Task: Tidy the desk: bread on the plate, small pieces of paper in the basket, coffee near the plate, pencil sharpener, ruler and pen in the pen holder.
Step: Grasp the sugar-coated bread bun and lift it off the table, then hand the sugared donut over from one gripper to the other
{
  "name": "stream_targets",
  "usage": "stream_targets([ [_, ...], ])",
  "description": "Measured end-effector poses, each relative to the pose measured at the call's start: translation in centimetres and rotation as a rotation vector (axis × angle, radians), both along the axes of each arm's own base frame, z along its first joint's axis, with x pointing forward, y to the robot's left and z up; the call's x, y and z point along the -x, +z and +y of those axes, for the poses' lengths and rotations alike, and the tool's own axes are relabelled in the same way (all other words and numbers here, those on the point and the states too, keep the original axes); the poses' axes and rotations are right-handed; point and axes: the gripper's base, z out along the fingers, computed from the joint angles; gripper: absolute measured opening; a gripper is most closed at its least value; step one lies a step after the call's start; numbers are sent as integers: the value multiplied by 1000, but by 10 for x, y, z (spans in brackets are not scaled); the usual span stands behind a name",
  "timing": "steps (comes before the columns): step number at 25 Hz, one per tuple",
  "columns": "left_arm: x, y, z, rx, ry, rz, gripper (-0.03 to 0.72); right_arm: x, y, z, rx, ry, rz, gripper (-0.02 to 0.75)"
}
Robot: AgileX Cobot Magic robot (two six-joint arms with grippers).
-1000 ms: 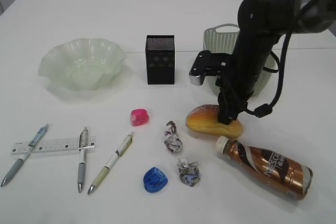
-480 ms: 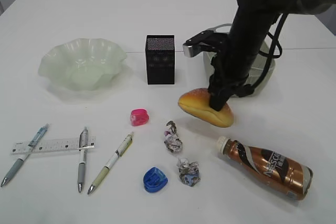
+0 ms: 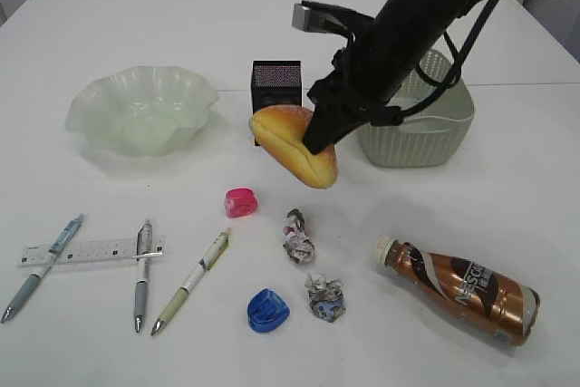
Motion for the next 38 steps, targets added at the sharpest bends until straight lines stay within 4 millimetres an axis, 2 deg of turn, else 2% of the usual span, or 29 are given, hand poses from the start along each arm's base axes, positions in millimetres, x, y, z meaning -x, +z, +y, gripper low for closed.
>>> stream_targets([
  [6,3,2,-11,78,-107,4,309,13,50,3,-117,-12,-77,121],
  [13,1,10,-25,180,-235,-91,310,37,111,11,-367,7,-151,120],
  [20,0,27,-40,364,-373,-236,335,54,146,11,-482,18,-193,120],
  [23,0,37,-43,508,-420,-280,380,60,158,11,-524,20,-204,120],
  [30,-20,35,-43,666,-402,-255,608,85,197,8,-652,34,-248,120],
  [34,-28,33,-47,726,-417,-252,639,98,213,5,-695,46,-271,120],
  [38,-32,39,-51,838,-454,-276,644,100,216,5,-703,46,-272,120],
])
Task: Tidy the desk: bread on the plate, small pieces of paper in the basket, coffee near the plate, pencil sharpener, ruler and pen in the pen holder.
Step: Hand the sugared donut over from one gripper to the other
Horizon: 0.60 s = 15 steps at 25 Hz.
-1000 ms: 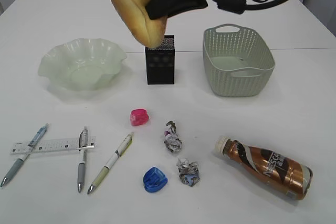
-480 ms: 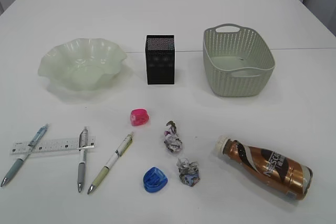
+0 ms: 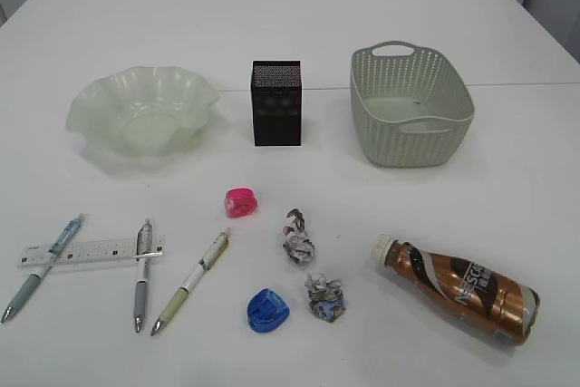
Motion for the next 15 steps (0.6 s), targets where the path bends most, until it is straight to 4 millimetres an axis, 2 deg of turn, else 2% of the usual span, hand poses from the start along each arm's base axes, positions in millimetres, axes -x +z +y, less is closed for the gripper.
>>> stream_targets([
  [8,-16,-5,-4,70,-34,-9,645,1,1,0,-6,0,4,120],
  [15,-34,-20,-6,71,-39,39,645,1,2,0,-19,1,11,120],
])
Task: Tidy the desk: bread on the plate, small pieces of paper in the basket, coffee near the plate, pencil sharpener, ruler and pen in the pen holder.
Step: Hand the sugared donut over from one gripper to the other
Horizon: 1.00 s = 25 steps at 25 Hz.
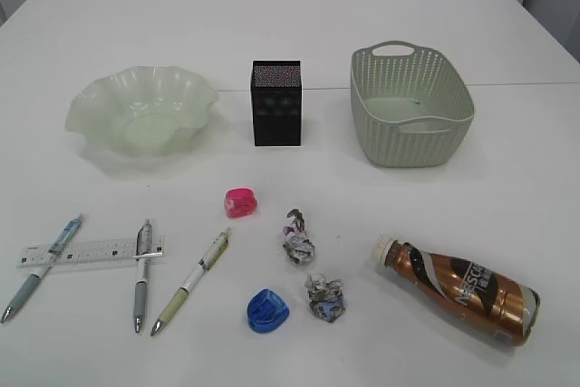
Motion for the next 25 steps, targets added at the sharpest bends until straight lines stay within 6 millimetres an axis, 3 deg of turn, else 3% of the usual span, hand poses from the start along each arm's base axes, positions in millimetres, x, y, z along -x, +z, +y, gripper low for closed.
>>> stream_targets([
  [11,-9,-6,-8,93,-95,13,645,0,0,0,-4,1,1,120],
  [19,-20,-19,-41,83,-154,11,639,1,1,0,-8,4,4,120],
  [25,-24,-18,-44,85,-136,-8,589,2,2,0,-13,5,4,118],
])
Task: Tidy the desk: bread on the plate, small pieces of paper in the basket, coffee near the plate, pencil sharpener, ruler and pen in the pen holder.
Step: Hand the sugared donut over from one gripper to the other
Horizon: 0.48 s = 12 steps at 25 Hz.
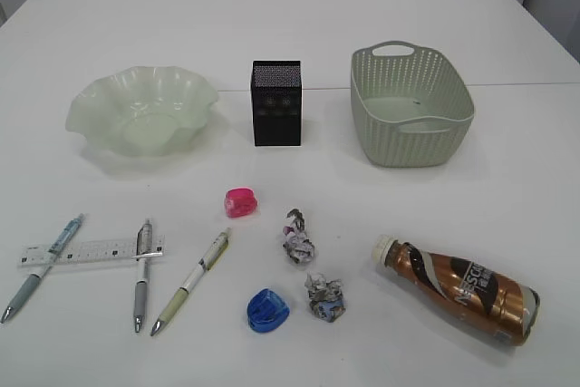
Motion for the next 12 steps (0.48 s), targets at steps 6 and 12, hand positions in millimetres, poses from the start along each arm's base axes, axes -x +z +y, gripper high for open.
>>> stream_targets([
  [6,0,0,-1,-1,3,-4,431,0,0,0,0,0,0,117],
  [12,0,0,-1,-5,5,-16,270,0,0,0,0,0,0,111],
])
